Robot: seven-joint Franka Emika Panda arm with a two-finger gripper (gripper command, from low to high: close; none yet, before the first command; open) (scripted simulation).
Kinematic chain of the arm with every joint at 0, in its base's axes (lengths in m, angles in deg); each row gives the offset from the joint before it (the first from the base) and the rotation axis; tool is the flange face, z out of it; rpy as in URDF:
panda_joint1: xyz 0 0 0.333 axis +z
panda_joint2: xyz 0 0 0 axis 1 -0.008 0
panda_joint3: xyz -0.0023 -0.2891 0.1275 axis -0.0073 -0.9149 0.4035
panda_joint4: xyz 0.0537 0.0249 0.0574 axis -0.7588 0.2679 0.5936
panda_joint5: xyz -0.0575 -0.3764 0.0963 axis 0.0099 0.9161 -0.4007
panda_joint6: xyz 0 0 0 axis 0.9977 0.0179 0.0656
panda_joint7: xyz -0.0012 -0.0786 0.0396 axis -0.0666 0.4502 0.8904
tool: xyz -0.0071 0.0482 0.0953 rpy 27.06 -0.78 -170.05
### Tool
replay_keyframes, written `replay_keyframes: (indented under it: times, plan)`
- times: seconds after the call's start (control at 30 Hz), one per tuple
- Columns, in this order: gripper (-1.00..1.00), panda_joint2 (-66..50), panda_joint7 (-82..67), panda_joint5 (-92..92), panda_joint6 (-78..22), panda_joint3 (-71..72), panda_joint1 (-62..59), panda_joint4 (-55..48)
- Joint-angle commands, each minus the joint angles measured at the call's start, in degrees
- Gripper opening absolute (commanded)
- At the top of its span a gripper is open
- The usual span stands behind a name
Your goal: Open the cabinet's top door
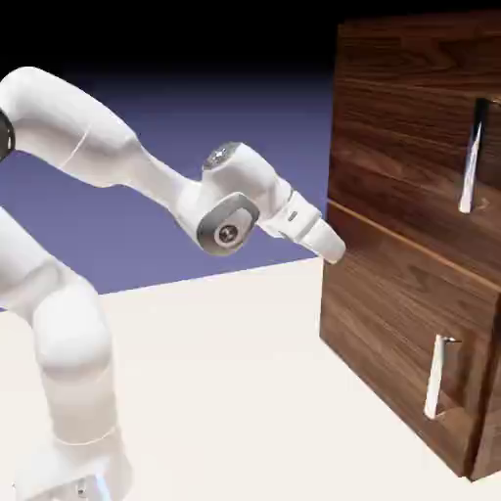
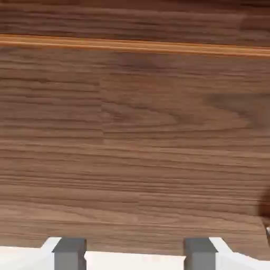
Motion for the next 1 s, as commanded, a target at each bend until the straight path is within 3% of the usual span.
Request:
replay_keyframes:
  times: [0.0,0.97]
  plan:
    - [0.0,-0.39,1.02,1.72,1.22,-2.08,1.18,-0.98]
    - [0.0,-11.68,30.46,51.67,36.43,-62.3,35.26,-29.5]
